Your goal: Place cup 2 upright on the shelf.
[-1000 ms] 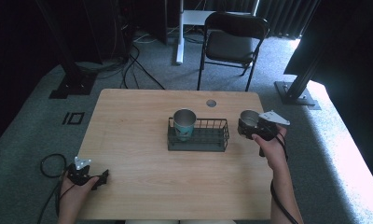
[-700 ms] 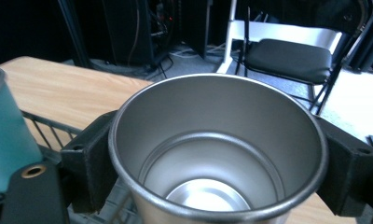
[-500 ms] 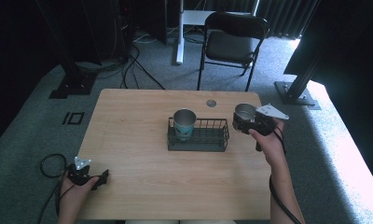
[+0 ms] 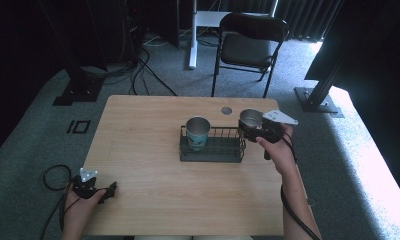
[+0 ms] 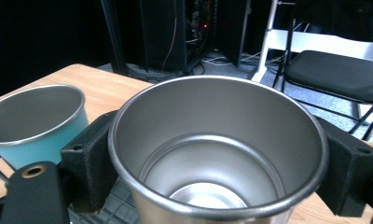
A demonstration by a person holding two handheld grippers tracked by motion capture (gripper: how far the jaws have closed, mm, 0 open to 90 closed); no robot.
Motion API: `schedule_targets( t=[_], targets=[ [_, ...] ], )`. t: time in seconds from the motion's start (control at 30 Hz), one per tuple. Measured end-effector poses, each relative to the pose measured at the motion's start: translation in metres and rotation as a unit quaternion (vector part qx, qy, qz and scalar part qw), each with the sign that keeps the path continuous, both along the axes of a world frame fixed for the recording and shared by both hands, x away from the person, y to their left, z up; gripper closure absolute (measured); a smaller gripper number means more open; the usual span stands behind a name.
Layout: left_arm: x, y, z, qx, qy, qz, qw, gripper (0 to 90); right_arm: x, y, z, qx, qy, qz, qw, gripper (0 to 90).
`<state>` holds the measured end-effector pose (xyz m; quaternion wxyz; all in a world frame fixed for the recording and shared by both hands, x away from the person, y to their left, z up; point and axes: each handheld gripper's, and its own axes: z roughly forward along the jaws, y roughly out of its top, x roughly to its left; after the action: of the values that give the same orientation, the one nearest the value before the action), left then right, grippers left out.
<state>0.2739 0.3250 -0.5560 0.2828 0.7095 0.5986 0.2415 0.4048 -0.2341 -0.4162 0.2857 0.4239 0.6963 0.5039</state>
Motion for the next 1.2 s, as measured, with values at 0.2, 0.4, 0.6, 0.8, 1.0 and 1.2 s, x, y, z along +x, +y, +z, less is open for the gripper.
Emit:
schedule_targets(
  t=[0.2, 0.4, 0.6, 0.8, 1.0, 1.2],
  targets=[
    [0.000, 0.000, 0.000, 0.000, 0.000, 0.000, 1.0000, 2.3, 0.003, 0.018, -0.005, 0.000, 0.004, 0.022, 0.9997, 14.2],
    [0.000, 0.000, 0.000, 0.000, 0.000, 0.000, 1.0000, 2.3, 0.004, 0.031, -0.007, 0.001, 0.005, 0.039, 0.9992, 14.2],
    [0.000, 0.000, 0.000, 0.000, 0.000, 0.000, 1.0000, 2.3, 0.007, 0.044, -0.011, -0.001, 0.009, 0.052, 0.9986, 14.2],
    [0.000, 0.000, 0.000, 0.000, 0.000, 0.000, 1.0000, 2.2, 0.010, 0.051, -0.017, 0.002, 0.011, 0.069, 0.9976, 14.3],
    [0.000, 0.000, 0.000, 0.000, 0.000, 0.000, 1.0000, 2.2, 0.011, 0.051, -0.028, -0.012, 0.018, 0.067, 0.9975, 14.2],
    [0.000, 0.000, 0.000, 0.000, 0.000, 0.000, 1.0000, 2.3, 0.012, 0.047, -0.040, -0.011, 0.037, 0.060, 0.9974, 14.2]
  ],
)
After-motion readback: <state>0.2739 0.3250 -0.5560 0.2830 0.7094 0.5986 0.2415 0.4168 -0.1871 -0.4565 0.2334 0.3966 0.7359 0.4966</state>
